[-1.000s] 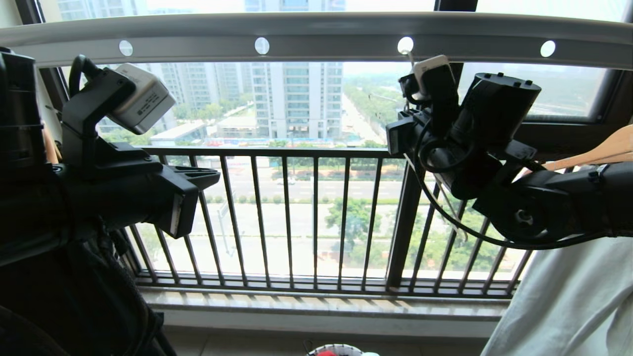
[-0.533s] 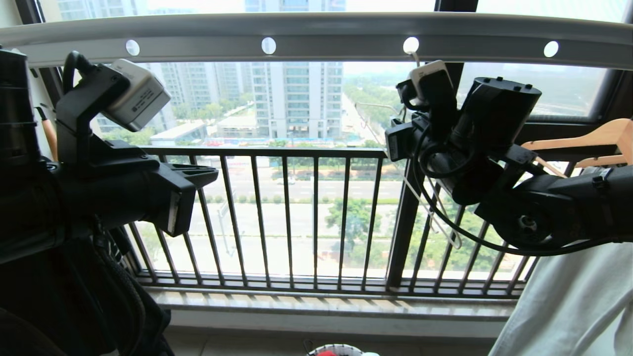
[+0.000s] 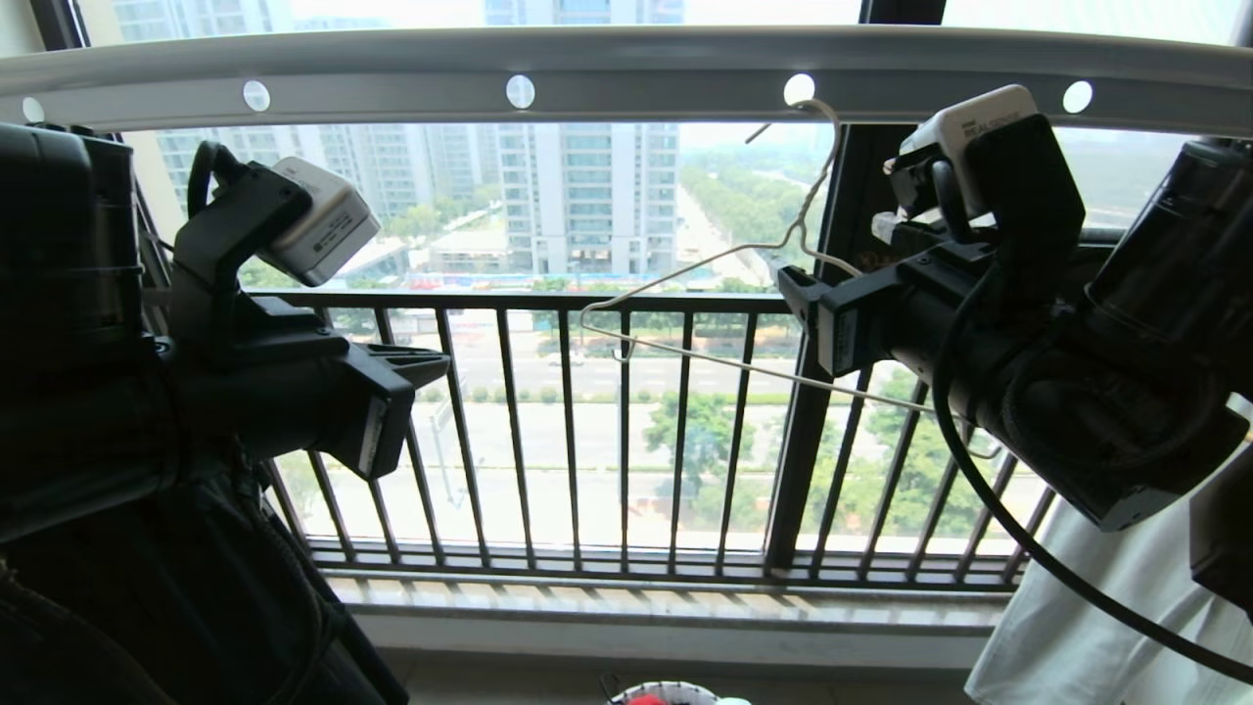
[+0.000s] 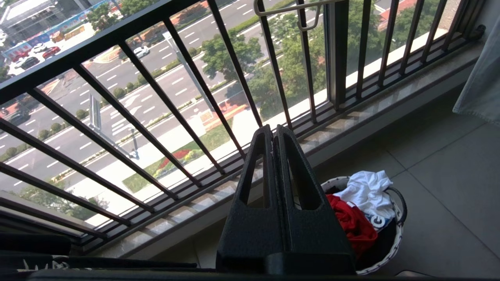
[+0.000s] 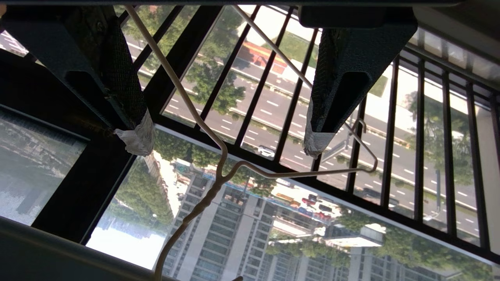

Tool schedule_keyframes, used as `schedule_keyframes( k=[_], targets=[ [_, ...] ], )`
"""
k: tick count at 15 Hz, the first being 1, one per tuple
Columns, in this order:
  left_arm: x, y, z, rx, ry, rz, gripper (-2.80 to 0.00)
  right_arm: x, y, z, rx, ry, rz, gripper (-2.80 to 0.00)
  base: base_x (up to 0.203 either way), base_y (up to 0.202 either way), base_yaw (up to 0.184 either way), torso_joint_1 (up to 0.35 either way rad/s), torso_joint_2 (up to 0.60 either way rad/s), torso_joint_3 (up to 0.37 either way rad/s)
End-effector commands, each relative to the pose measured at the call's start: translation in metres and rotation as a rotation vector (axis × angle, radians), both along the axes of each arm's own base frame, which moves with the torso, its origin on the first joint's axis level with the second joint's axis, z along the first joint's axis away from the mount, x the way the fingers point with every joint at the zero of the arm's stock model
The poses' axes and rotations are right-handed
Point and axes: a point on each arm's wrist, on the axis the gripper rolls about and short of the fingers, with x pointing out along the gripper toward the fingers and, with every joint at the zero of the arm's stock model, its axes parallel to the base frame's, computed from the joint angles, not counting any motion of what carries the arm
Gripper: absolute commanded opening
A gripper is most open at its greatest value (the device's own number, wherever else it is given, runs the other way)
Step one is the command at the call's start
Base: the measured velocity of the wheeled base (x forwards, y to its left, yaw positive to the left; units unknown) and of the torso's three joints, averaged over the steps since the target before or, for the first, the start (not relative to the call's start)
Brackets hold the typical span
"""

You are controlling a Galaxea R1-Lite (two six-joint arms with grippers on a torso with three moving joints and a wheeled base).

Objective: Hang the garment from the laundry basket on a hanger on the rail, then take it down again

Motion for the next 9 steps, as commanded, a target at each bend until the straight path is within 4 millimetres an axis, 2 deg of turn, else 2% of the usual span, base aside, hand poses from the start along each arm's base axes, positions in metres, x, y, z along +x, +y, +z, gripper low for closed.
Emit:
schedule_keyframes(
  k=[1,5,6,7,9],
  targets=[
    [0.01,-0.007,-0.009,0.022,0.034,-0.001,-2.8,-0.048,-0.027,0.026,0.08,-0.081,0.03,0.0,0.0,0.0,0.0,0.0,0.0,0.0],
    [0.013,-0.009,-0.014,0.033,0.052,-0.005,-2.8,-0.094,-0.069,0.032,0.114,-0.109,0.029,0.0,0.0,0.0,0.0,0.0,0.0,0.0],
    [0.012,-0.01,-0.017,0.037,0.059,-0.011,-2.8,-0.105,-0.081,0.032,0.111,-0.1,0.022,-2.42,0.0,0.0,0.0,0.0,0.0,0.0],
    [0.009,-0.009,-0.018,0.039,0.059,-0.015,-2.8,-0.112,-0.092,0.028,0.1,-0.08,0.006,-2.8,0.0,0.0,0.0,0.0,0.0,0.0],
    [0.0,-0.003,-0.015,0.024,0.047,-0.011,-2.8,-0.11,-0.104,0.015,0.053,-0.02,-0.068,-2.8,0.0,0.0,0.0,0.0,0.0,0.0]
  ],
)
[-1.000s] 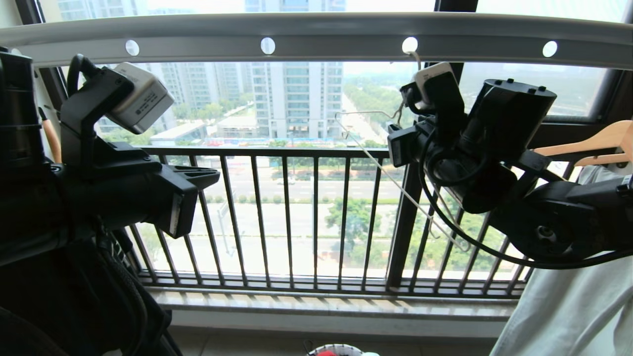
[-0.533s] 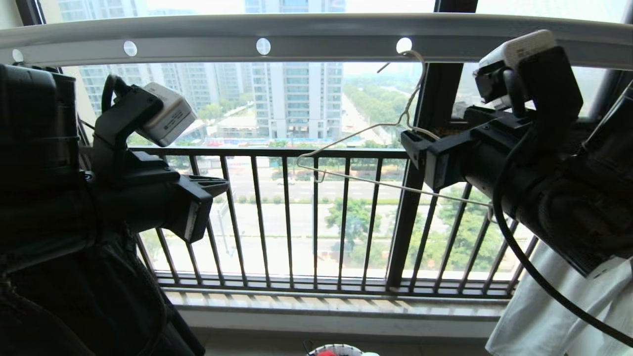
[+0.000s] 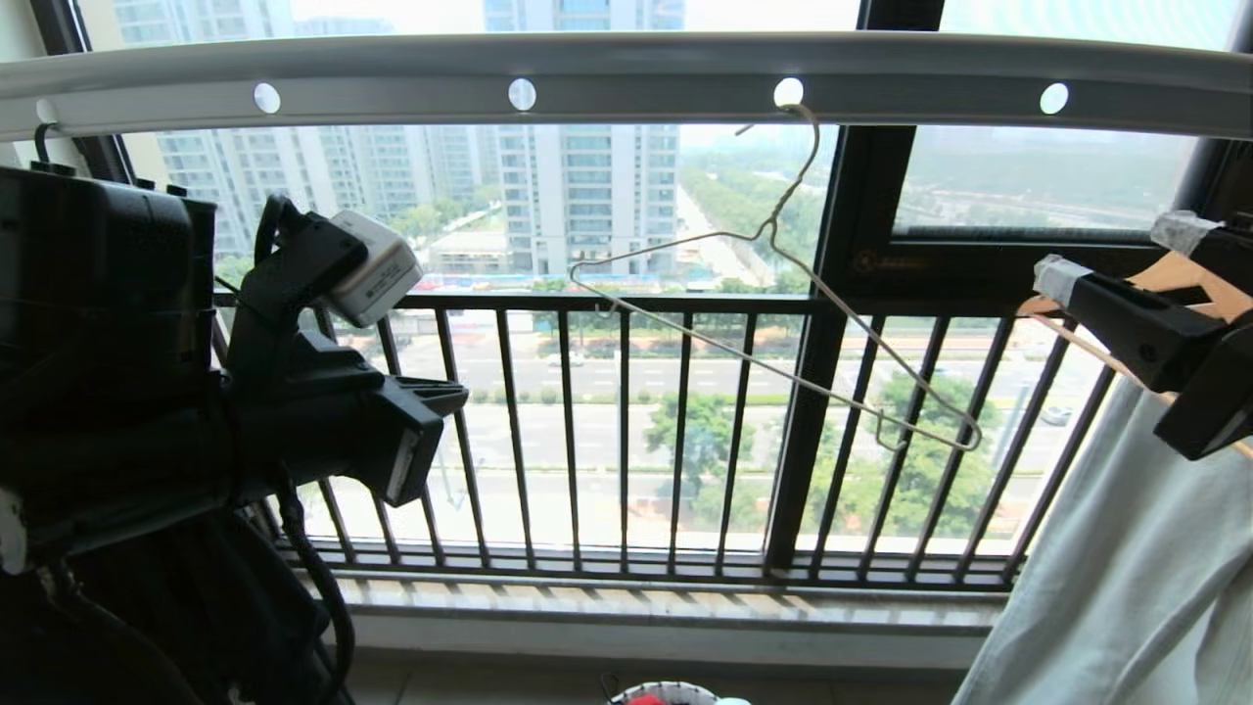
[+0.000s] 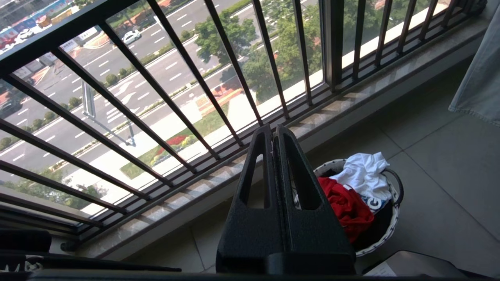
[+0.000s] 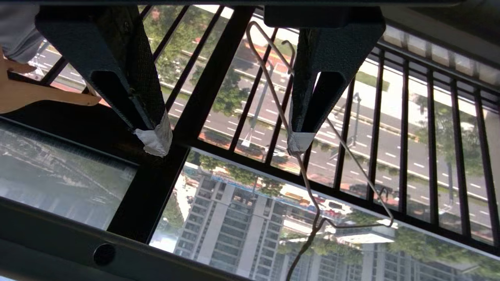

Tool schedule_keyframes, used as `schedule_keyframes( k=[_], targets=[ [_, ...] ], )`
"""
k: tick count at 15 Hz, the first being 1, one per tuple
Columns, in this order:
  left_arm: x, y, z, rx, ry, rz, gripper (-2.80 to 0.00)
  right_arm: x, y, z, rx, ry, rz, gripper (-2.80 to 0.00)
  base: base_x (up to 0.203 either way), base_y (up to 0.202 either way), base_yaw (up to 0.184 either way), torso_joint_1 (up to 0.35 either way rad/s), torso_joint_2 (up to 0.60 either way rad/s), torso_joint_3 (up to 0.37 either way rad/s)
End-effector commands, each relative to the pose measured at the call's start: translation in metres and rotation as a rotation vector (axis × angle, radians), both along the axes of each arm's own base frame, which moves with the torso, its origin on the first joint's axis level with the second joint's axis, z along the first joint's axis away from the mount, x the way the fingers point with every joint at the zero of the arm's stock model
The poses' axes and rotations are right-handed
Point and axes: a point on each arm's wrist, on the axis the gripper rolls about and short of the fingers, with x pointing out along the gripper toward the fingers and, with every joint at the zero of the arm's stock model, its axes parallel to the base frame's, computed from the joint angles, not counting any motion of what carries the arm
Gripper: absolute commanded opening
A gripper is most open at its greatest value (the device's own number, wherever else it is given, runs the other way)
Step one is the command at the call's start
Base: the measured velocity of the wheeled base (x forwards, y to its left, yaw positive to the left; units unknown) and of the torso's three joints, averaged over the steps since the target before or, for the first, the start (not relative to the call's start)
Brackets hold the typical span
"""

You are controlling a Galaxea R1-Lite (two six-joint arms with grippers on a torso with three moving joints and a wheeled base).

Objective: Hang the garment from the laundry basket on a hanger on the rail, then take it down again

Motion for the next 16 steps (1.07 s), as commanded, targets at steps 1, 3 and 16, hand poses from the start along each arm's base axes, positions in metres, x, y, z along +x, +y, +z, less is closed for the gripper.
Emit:
schedule_keyframes(
  k=[1,3,16],
  targets=[
    [-0.011,0.007,0.001,-0.008,-0.007,0.001,-2.8,-0.015,-0.026,-0.001,0.025,0.003,-0.068,-2.8,0.0,0.0,0.0,0.0,0.0,0.0],
    [-0.023,0.016,-0.008,-0.009,0.007,0.008,-2.8,-0.029,-0.038,-0.007,0.026,0.041,-0.081,-2.8,0.0,0.0,0.0,0.0,0.0,0.0],
    [-0.197,0.116,-0.056,-0.491,-0.332,0.5,-2.8,-0.124,-0.1,-0.067,0.116,0.199,-0.598,-2.8,0.0,0.0,0.0,0.0,0.0,0.0]
  ],
)
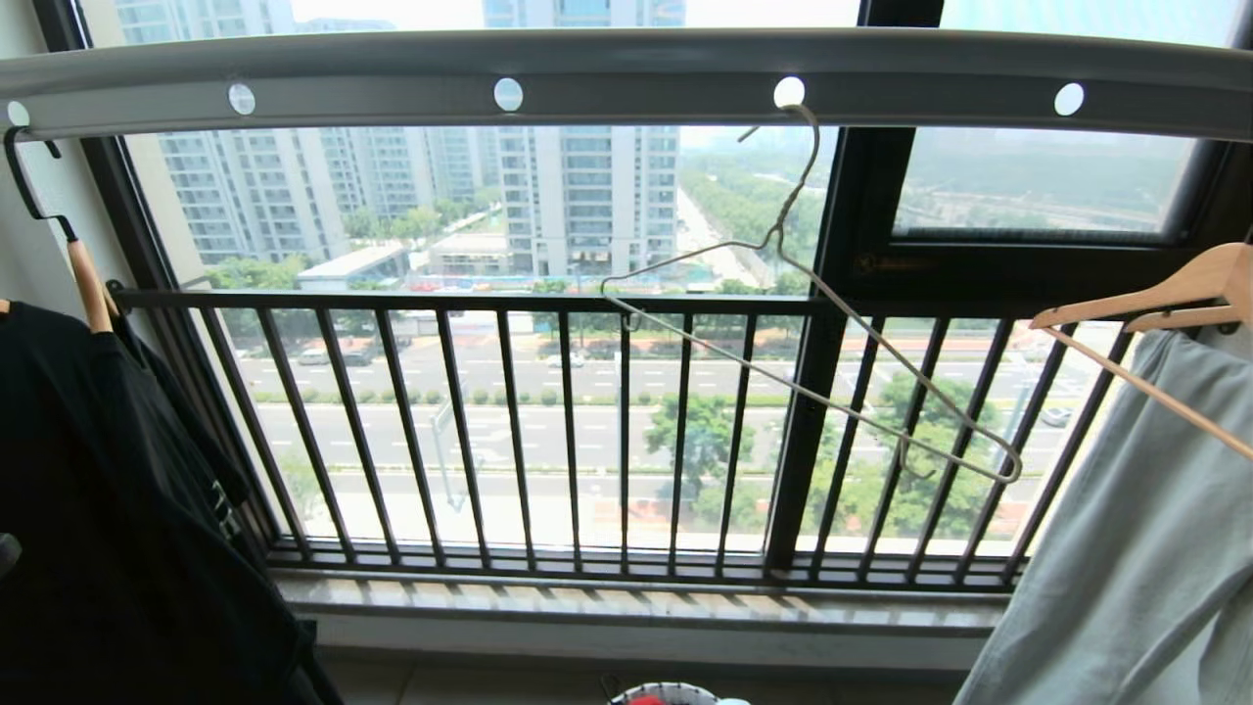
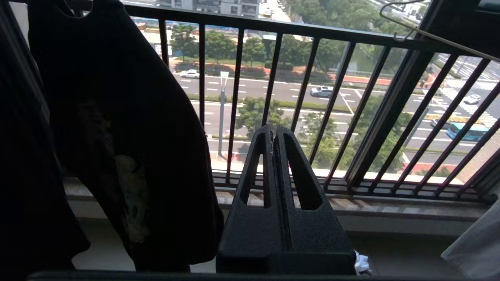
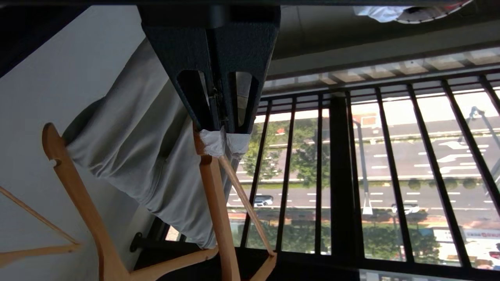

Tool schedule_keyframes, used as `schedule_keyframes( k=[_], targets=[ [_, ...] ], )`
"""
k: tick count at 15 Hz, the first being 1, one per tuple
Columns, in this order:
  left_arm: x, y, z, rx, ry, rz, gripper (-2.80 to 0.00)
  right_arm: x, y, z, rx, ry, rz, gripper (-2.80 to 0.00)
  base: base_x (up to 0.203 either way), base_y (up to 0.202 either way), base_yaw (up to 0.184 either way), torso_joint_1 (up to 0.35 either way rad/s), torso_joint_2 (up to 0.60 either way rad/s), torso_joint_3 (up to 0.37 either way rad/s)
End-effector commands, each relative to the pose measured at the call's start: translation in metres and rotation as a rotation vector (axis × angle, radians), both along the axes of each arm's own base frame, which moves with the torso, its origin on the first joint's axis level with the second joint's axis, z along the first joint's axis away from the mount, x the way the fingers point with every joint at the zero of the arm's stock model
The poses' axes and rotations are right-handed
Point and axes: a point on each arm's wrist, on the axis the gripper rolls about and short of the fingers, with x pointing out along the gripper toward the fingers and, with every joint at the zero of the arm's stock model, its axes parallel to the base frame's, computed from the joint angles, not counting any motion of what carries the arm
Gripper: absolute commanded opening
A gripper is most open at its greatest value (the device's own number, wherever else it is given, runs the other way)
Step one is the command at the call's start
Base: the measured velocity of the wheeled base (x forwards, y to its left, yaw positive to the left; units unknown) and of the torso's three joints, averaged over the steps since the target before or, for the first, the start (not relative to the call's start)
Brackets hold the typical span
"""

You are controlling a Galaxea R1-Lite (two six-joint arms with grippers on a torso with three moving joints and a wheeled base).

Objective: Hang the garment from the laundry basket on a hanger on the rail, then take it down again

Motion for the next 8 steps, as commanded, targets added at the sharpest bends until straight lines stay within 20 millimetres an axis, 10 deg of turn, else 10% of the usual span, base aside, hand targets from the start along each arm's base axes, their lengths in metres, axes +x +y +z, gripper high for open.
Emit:
schedule_keyframes(
  k=[1,8],
  targets=[
    [-0.041,0.001,-0.016,-0.033,-0.123,0.068,-2.8,-0.019,-0.002,-0.011,0.017,-0.013,-0.041,-2.8,0.0,0.0,0.0,0.0,0.0,0.0],
    [-0.064,-0.001,-0.103,0.056,-0.003,-0.009,-2.8,-0.042,-0.002,-0.04,0.168,-0.056,0.013,-2.8,0.0,0.0,0.0,0.0,0.0,0.0]
  ],
)
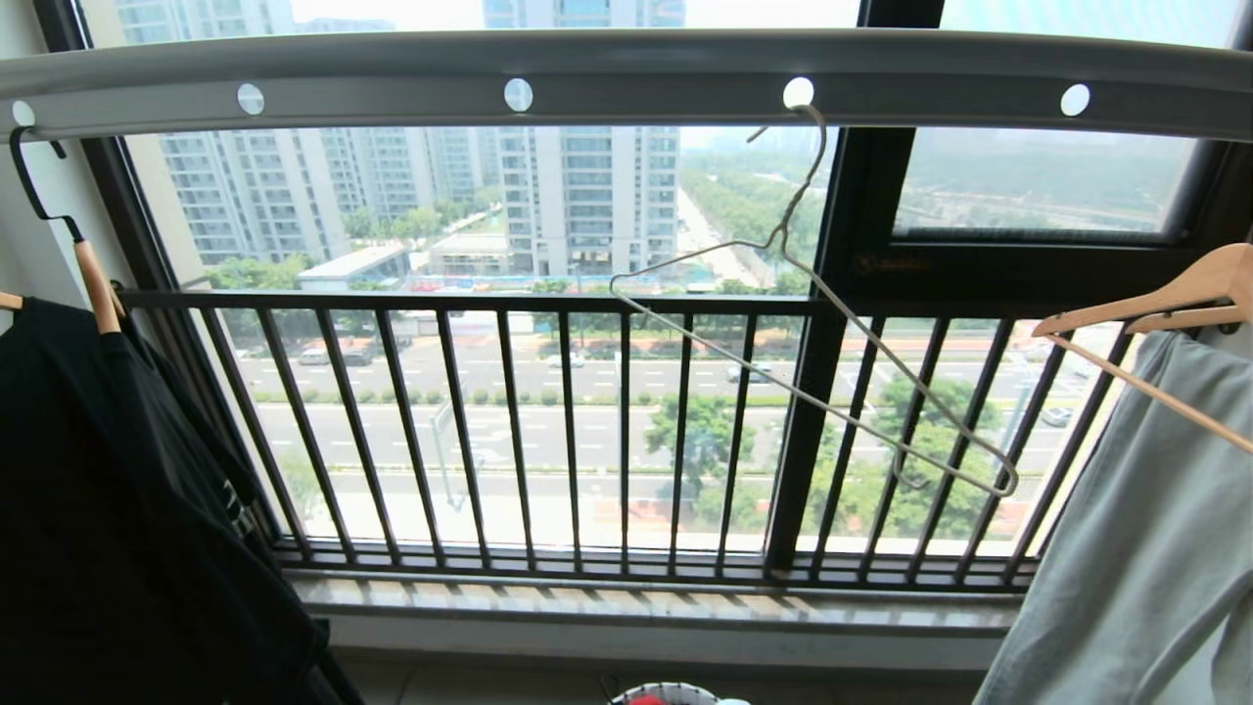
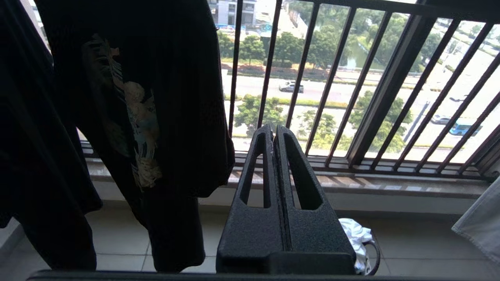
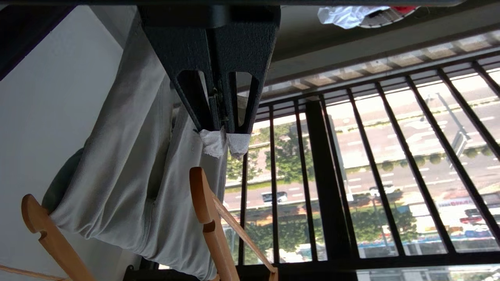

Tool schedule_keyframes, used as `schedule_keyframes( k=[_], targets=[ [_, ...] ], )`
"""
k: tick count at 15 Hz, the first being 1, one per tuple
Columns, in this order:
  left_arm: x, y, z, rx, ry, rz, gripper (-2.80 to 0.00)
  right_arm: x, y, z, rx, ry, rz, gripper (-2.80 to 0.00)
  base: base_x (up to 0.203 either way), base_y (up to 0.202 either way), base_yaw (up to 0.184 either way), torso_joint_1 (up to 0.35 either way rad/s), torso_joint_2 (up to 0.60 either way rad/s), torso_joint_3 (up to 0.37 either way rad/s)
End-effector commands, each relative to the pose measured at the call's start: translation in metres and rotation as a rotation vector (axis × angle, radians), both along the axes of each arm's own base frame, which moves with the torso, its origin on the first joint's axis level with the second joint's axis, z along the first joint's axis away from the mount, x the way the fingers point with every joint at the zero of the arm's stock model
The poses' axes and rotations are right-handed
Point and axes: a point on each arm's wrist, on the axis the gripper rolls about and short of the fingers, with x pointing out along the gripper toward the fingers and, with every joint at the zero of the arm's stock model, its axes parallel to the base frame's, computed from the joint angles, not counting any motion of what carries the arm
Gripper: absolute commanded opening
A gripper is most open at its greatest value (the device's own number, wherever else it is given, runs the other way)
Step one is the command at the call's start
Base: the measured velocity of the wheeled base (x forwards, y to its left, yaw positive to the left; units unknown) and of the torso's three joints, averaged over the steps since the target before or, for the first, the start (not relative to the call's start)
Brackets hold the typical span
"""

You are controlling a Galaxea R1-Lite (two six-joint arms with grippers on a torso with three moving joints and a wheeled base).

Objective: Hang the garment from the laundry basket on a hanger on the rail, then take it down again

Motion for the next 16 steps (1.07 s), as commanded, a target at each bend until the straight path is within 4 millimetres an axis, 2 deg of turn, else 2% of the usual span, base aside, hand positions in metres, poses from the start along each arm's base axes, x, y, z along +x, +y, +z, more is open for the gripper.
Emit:
schedule_keyframes(
  k=[1,5,8,11,14,16],
  targets=[
    [0.002,0.001,-0.028,0.057,-0.001,0.029,-2.8,-0.001,0.003,-0.004,0.053,-0.032,0.126,-2.8,0.0,0.0,0.0,0.0,0.0,0.0],
    [0.018,0.002,-0.057,0.15,-0.009,0.097,-2.8,0.006,0.005,-0.016,0.021,0.02,0.224,-2.8,0.0,0.0,0.0,0.0,0.0,0.0],
    [0.018,0.002,-0.058,0.155,-0.007,0.103,-2.8,0.006,0.006,-0.018,0.011,-0.029,0.188,-2.8,0.0,0.0,0.0,0.0,0.0,0.0],
    [0.018,0.002,-0.058,0.156,-0.008,0.105,-2.8,-0.008,0.008,-0.031,-0.05,-0.055,0.154,-2.8,0.0,0.0,0.0,0.0,0.0,0.0],
    [0.018,0.002,-0.058,0.141,-0.008,0.103,-2.8,-0.014,0.011,-0.068,-0.072,-0.082,0.289,-2.8,0.0,0.0,0.0,0.0,0.0,0.0],
    [0.018,0.002,-0.058,0.141,-0.008,0.103,-2.8,-0.002,0.012,-0.093,-0.074,-0.047,0.343,-2.8,0.0,0.0,0.0,0.0,0.0,0.0]
  ],
)
